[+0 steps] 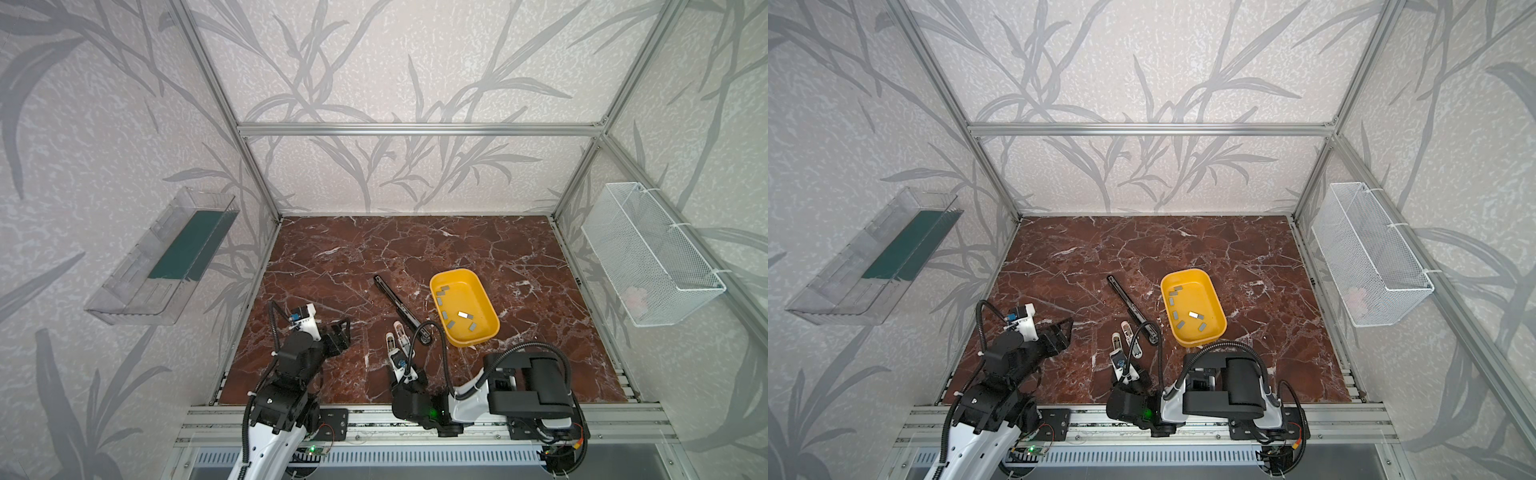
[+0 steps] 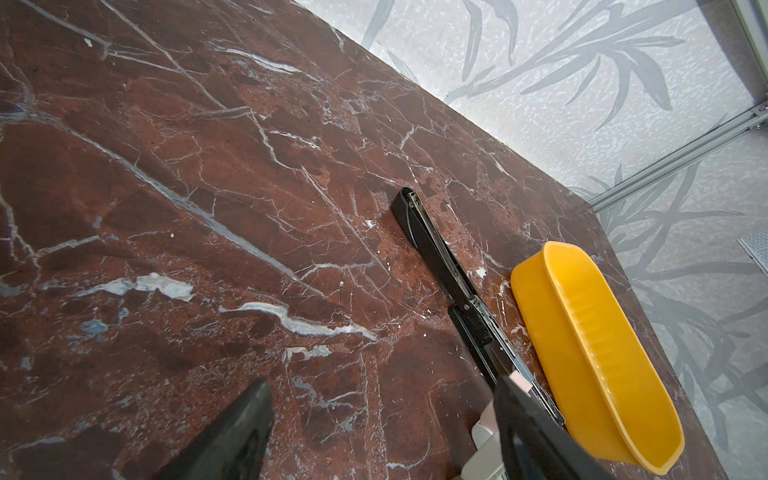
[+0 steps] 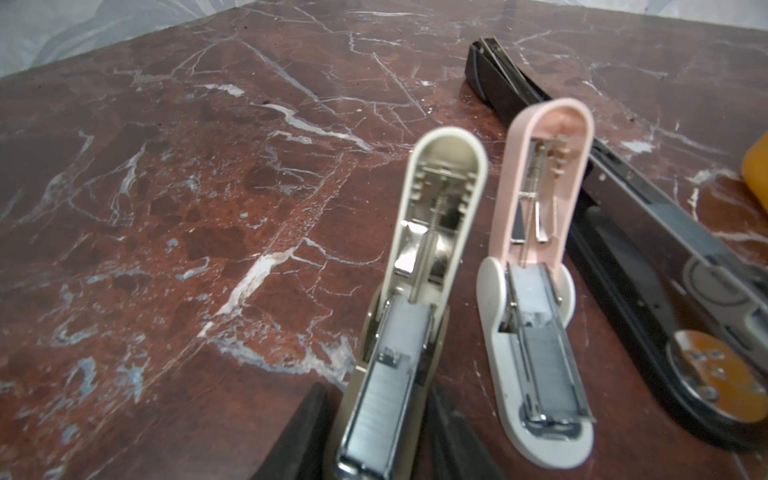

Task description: Load the staples into the stapler

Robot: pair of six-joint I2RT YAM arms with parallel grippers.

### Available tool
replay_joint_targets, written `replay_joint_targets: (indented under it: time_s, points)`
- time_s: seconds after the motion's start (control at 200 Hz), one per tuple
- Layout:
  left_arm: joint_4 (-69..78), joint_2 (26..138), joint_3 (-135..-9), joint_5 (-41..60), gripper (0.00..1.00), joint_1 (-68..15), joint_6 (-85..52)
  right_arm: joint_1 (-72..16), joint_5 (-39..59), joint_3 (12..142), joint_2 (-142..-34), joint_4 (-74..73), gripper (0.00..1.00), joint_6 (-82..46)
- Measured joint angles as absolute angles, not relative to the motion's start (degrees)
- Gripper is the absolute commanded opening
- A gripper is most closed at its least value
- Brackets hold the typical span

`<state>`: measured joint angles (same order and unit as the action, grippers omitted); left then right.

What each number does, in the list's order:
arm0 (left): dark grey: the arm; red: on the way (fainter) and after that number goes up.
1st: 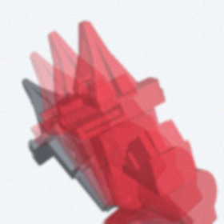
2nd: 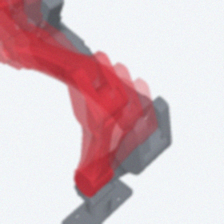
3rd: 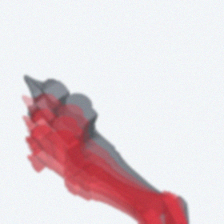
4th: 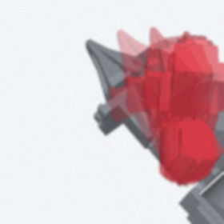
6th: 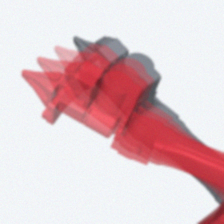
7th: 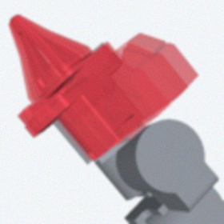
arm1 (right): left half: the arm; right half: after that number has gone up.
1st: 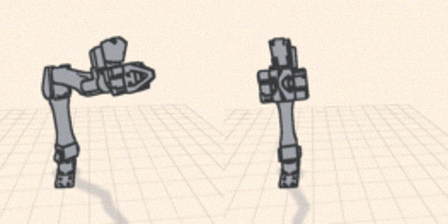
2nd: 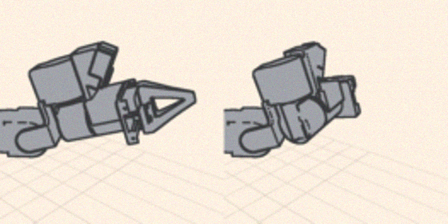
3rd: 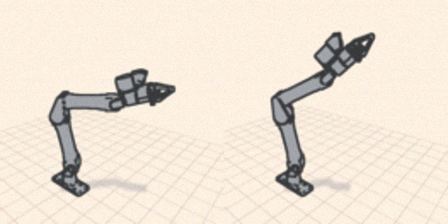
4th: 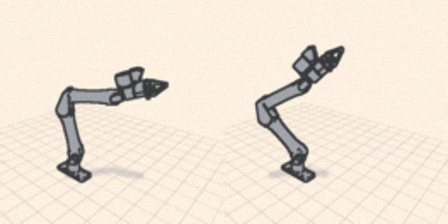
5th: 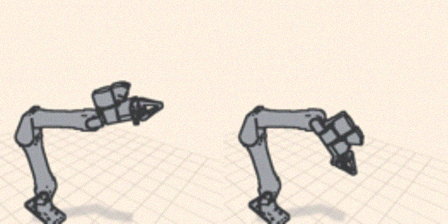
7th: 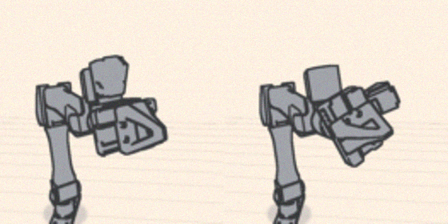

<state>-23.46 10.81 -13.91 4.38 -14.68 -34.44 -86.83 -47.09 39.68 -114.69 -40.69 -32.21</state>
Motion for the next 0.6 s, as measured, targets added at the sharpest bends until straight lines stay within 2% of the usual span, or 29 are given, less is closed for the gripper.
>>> replay_joint_targets:
  time_s: [0.11,0.26,0.42,0.5,0.6]
  points:
    - [-22.68,11.66,-13.74,4.95,0.86,-14.68,-34.41,-86.7,-46.92,39.57,-114.87,-41.56,0.34,-31.59]
    - [-18.2,15.66,-13.04,9.19,0.84,-14.68,-35.75,-86.5,-45.82,38.37,-115.18,-44.97,0.26,-29.5]
    - [-11.57,23.0,-11.16,15.81,0.66,-14.7,-38.48,-86.11,-42.92,35.4,-115.5,-52.1,0.18,-25.87]
    - [-7.55,27.27,-9.98,18.13,0.51,-14.68,-39.72,-85.91,-41.93,34.68,-115.59,-54.39,0.17,-24.73]
    - [-3.97,31.57,-8.86,19.84,0.45,-14.83,-40.64,-85.86,-41.63,34.35,-115.85,-55.79,0.16,-23.79]
